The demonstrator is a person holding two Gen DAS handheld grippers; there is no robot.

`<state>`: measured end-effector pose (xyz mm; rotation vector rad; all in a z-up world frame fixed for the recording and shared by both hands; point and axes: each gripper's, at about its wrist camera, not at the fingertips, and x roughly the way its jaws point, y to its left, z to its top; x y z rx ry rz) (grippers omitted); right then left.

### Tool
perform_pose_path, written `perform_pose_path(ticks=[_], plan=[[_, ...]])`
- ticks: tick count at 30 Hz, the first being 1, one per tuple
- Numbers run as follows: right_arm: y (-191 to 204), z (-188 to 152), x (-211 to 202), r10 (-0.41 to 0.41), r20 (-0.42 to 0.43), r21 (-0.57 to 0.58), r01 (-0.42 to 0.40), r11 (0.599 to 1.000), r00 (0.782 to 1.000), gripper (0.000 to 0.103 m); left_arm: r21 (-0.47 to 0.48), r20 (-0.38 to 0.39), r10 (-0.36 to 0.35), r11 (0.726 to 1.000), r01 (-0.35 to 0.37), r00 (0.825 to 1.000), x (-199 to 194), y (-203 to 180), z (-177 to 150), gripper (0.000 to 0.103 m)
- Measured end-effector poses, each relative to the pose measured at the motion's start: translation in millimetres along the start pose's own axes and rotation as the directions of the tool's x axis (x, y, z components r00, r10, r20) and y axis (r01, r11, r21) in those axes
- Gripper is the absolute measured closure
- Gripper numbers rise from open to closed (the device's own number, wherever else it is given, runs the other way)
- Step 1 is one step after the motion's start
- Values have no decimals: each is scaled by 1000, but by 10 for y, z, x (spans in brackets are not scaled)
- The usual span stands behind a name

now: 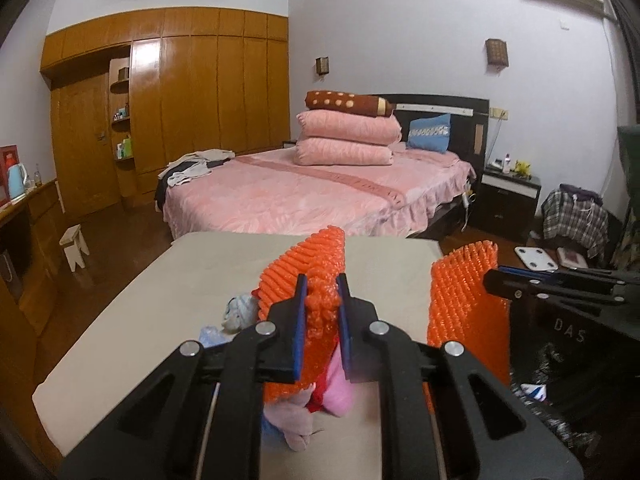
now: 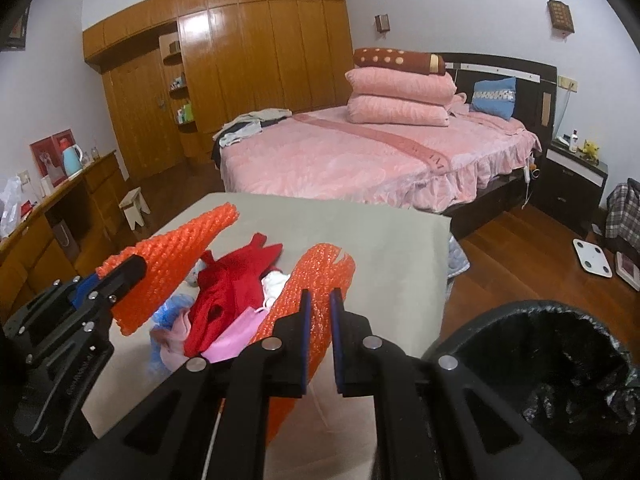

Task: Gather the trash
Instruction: 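Carry both orange nets over the bin and release them while both tools open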

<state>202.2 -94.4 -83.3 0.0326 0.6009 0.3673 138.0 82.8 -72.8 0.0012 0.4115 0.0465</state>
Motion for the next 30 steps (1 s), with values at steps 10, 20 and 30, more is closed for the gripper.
perform_pose_path(ticks=[10,20,30], plan=[[-312,86,-488,-50,61,24,48,999,997,94,13,52,-80,997,79,995,-262,-376,162,90],[-741,48,-931,-148,97,52,143,988,984,94,45,60,-206,978,204,977,-359,-929,241,90],[-1304,-121,-1191,-266,86,123,255,959,960,94,86,17,-355,932,352,935,-347,-1592,129,90]])
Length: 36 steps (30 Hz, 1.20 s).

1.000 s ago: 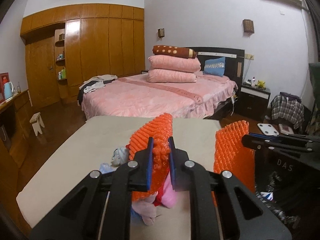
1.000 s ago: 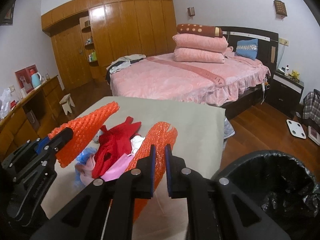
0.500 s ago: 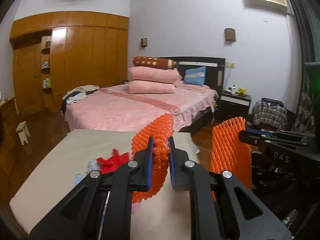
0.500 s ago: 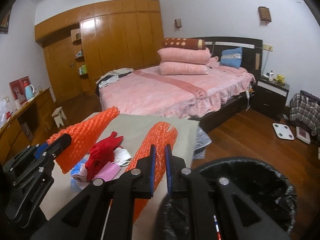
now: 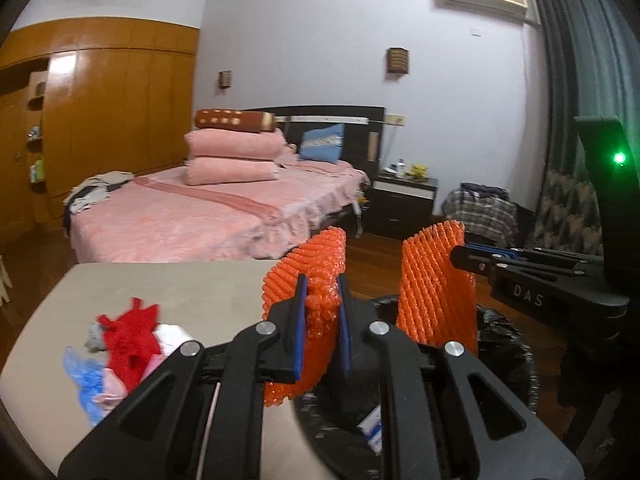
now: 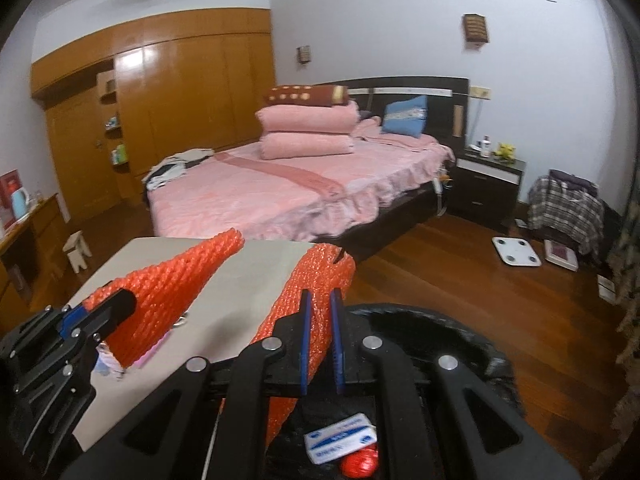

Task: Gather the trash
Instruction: 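Carry both orange nets over the bin and release them while both tools open, then reach the left tool to the blue plastic bag and grasp it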

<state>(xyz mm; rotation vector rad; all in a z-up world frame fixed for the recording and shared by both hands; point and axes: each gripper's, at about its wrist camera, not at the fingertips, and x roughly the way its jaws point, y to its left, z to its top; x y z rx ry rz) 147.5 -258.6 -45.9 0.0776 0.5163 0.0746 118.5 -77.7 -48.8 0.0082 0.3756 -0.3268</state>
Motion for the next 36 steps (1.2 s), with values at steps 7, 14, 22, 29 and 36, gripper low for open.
perform_pose_path(ticks=[7,14,22,29,36], plan=[[-413,-131,-11,-91,-30,25,92,995,995,94,7,-44,-94,996,94,995,238,-308,-137,90],[-691,-314,25,-150,-73,50,154,987,986,90,-6,-95,-185,983,186,978,503,-563,-246,86],[-823,-425,49,-183,-89,76,189,979,979,53,-18,-109,-175,985,174,979,492,-441,-356,40],[-658,-386,-17,-197,-25,63,198,978,980,6,-8,-71,-51,999,51,996,279,-97,-300,13],[-319,-300,4,-125,29,44,123,991,992,6,-14,-61,81,997,-82,995,-10,351,-322,11]])
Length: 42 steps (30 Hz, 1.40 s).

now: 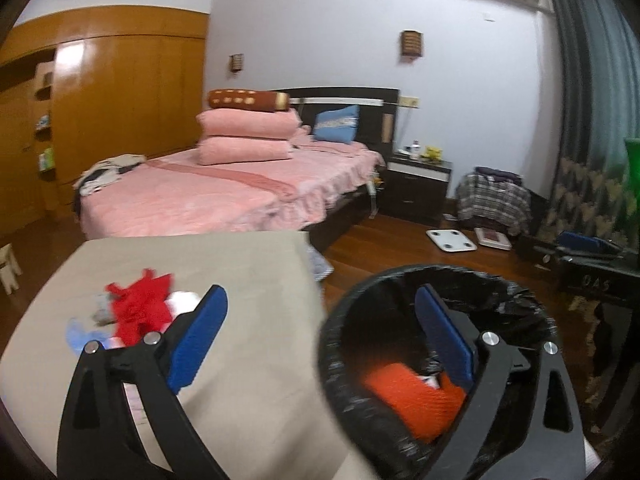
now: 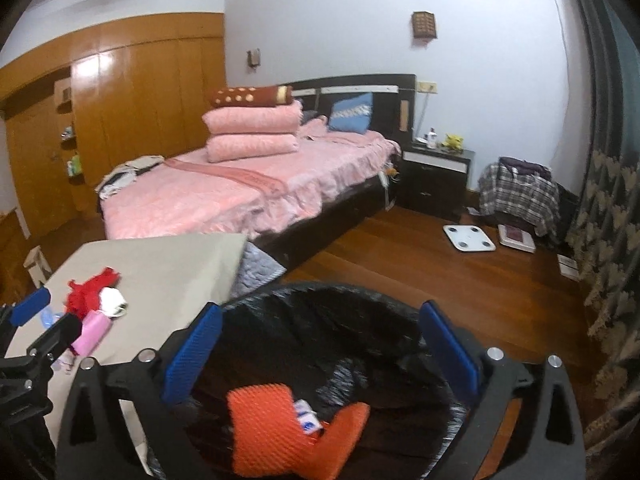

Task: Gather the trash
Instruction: 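Reach the left tool to the blue plastic bag and grasp it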

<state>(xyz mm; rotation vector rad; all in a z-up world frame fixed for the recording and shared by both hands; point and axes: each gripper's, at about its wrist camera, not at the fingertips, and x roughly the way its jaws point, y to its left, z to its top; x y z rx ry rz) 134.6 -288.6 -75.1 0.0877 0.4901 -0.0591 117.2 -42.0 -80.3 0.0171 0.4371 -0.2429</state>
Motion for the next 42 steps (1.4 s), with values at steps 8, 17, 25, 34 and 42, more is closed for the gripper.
perform_pose_path(ticks=[8,17,25,34,42], plan=[[683,-1,97,124,9,-60,-124,990,992,6,-44,-2,152,987,-152,988,-242,633,-70,10],[1396,-71,226,242,-1,-116,-241,964,970,6,-88,-25,270,959,-271,963,-417,1170,-167,10],[1684,-138,409,268,-24,-127,-269,955,963,6,-111,-75,322,938,-329,944,-383,1468,-322,11],[1880,-259,647,275,-72,-142,-283,949,959,6,-149,-129,397,898,-413,909,-330,1908,-439,11],[2137,-361,825,289,-111,-171,-305,937,951,9,-156,-210,402,886,-437,891,-88,2254,-548,22]])
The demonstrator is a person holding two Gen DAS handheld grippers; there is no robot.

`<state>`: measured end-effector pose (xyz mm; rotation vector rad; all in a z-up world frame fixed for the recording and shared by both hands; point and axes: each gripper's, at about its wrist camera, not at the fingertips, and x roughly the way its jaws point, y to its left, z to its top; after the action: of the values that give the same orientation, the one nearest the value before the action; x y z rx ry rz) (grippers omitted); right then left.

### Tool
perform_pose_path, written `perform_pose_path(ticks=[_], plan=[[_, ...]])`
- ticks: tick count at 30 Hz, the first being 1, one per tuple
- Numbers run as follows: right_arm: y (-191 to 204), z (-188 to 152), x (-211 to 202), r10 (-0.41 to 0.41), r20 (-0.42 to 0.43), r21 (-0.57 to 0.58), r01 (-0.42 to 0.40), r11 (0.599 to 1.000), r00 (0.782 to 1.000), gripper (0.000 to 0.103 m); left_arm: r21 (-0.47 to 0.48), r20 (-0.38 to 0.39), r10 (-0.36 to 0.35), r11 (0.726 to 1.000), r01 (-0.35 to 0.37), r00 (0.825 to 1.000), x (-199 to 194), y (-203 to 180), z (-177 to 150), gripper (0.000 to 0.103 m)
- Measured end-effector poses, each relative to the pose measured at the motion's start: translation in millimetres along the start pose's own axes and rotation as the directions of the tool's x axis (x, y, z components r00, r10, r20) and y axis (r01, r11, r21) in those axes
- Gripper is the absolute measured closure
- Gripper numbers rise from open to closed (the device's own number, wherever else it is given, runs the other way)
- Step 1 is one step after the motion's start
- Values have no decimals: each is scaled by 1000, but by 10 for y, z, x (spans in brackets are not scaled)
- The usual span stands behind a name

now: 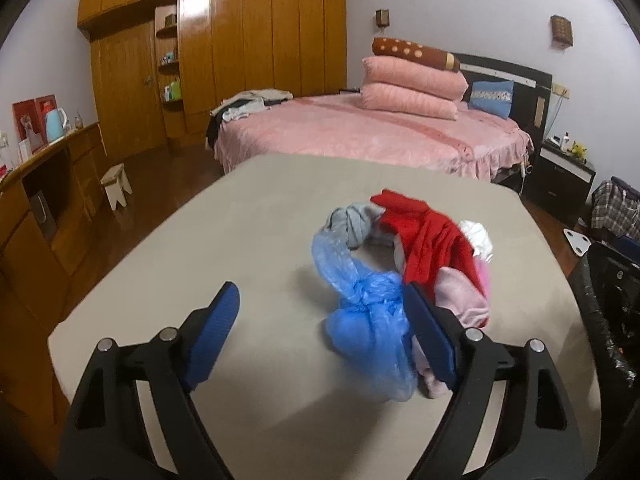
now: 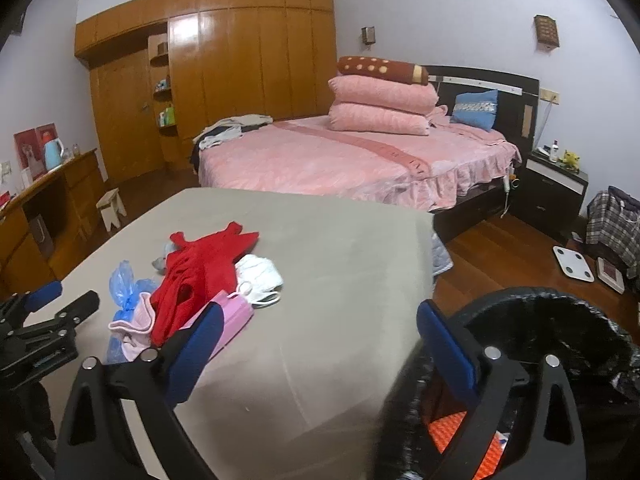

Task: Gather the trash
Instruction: 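Reach the left tool to the blue plastic bag and grasp it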

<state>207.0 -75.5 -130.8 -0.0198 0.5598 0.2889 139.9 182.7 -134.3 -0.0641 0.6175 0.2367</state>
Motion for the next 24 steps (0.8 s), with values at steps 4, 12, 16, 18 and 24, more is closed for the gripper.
perform_pose_path(ticks=[4,12,16,18,24], plan=[[72,-28,70,7,-12,-16,-7,1000,1000,9,2,-33,-22,1000,22,999,139,0,-34,23],[103,-57,129,3,-26,-32,-4,999,1000,10,3,-106,-73,997,73,992,374,-98,-112,25],[110,-67,158,6,-32,-35,-7,999,999,10,-24,-133,-112,994,110,985,459,-94,-107,32],[121,-70,172,10,-36,-35,-11,999,999,10,-40,-146,-145,989,141,979,492,-90,-106,43],[168,-86,187,20,-43,-44,-22,999,999,10,-104,-174,-218,974,202,960,584,-49,-118,73]])
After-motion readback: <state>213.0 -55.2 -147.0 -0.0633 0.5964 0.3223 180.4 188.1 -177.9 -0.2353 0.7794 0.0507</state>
